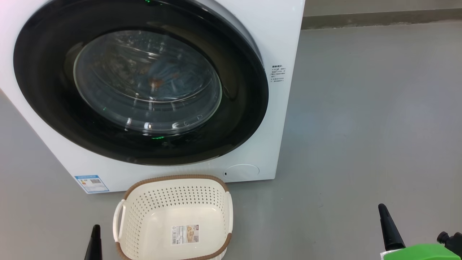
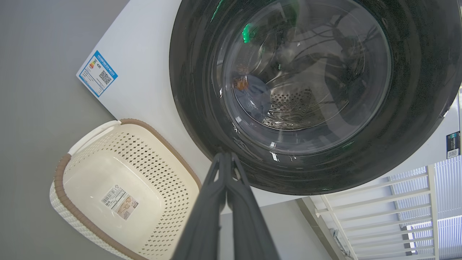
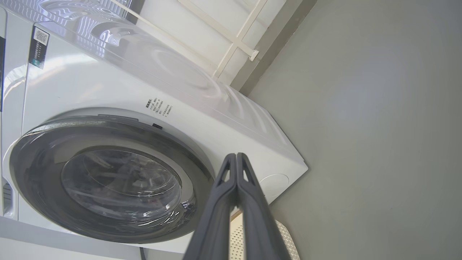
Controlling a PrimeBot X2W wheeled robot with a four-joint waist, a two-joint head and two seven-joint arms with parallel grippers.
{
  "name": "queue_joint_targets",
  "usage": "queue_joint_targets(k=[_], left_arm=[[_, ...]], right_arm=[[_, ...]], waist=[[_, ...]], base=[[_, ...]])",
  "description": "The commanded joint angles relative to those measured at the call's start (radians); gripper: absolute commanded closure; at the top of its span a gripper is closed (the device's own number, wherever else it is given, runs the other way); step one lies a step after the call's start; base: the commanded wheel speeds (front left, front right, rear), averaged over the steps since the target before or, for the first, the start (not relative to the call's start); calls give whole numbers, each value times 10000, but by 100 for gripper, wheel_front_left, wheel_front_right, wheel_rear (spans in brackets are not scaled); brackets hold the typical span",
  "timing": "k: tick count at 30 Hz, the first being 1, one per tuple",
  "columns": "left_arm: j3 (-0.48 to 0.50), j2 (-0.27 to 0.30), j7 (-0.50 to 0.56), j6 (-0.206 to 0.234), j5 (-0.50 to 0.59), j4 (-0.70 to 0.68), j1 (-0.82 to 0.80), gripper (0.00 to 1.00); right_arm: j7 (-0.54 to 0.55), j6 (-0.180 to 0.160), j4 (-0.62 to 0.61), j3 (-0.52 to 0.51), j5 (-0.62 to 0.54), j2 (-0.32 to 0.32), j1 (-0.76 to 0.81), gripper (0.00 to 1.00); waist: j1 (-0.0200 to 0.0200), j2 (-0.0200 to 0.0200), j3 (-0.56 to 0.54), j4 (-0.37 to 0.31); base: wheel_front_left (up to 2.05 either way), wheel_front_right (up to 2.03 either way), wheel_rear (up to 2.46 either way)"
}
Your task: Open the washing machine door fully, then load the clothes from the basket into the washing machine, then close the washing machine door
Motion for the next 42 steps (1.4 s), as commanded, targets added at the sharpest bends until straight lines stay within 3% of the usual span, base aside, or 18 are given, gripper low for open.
queue_joint_targets(k=[1, 42], left_arm=[[259, 168, 91, -19, -314, -304, -486, 100], [631, 266, 1271, -29, -4423, -760, -901, 100]], right_arm=[[83, -34, -219, 155, 333, -110, -542, 100], [1290, -54, -112, 233, 5170, -175, -1104, 100]], waist=[[-1, 0, 2, -8], [-1, 0, 46, -218]], base=[[0, 0, 0], [0, 0, 0]])
